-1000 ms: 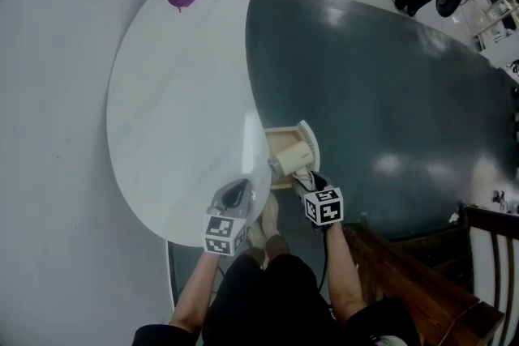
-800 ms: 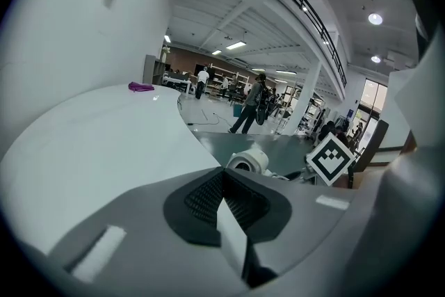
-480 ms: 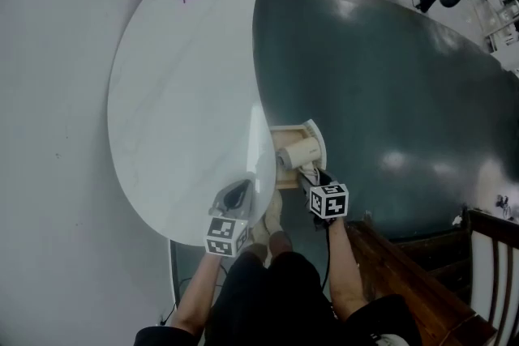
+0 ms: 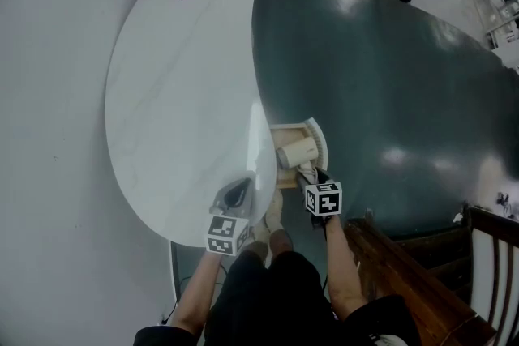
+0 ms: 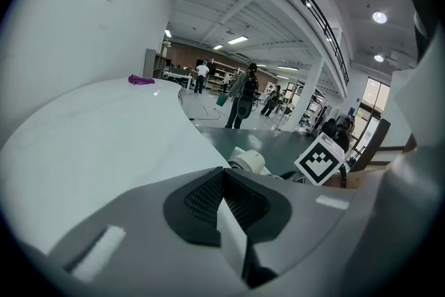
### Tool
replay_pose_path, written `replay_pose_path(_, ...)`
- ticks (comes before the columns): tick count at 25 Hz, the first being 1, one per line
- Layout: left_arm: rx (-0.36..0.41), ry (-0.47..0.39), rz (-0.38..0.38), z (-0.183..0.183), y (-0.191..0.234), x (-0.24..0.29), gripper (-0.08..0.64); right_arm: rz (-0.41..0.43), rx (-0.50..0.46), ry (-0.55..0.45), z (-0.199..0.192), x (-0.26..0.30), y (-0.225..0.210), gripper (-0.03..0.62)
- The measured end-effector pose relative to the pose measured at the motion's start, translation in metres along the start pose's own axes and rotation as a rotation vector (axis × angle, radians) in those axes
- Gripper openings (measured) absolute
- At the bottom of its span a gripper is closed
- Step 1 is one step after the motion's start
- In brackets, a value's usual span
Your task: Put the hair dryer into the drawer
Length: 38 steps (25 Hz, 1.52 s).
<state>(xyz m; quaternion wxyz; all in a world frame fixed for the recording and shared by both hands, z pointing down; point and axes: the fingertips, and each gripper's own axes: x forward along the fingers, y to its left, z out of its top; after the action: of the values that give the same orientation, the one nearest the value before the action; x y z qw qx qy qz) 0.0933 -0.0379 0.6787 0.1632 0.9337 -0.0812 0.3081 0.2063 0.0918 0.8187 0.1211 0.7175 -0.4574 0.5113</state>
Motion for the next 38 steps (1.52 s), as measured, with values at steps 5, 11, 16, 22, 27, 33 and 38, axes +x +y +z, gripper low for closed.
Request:
replay_pose_path(5, 0.006, 0.002, -0.008, 0.001, 0.001, 0.008, 0.005, -0.035, -0.011, 0.012, 0.001, 0.006, 0.001, 0.245)
replay_pose_path(11, 0.012, 0.014, -0.019, 0.004, -0.001, 0.017, 0.005, -0.088, -0.001, 0.049, 0.002, 0.010, -0.001, 0.245)
replay_pose_path(16, 0.020, 0.011, -0.032, 0.008, -0.002, 0.021, 0.005, -0.103, 0.003, 0.074, 0.000, 0.012, -0.002, 0.245)
replay_pose_path(22, 0.020, 0.025, -0.034, 0.005, 0.002, 0.021, 0.005, -0.110, 0.029, 0.081, 0.000, 0.014, 0.002, 0.245)
replay_pose_path(27, 0.025, 0.028, -0.038, 0.003, 0.005, 0.017, 0.005, -0.143, 0.057, 0.095, -0.001, 0.016, 0.007, 0.245)
replay_pose_path(33, 0.036, 0.036, -0.048, 0.007, 0.005, 0.013, 0.005, -0.179, 0.079, 0.103, -0.004, 0.020, 0.008, 0.245)
replay_pose_path(38, 0.045, 0.043, -0.052, 0.004, 0.006, 0.010, 0.005, -0.203, 0.108, 0.108, -0.001, 0.025, 0.010, 0.245)
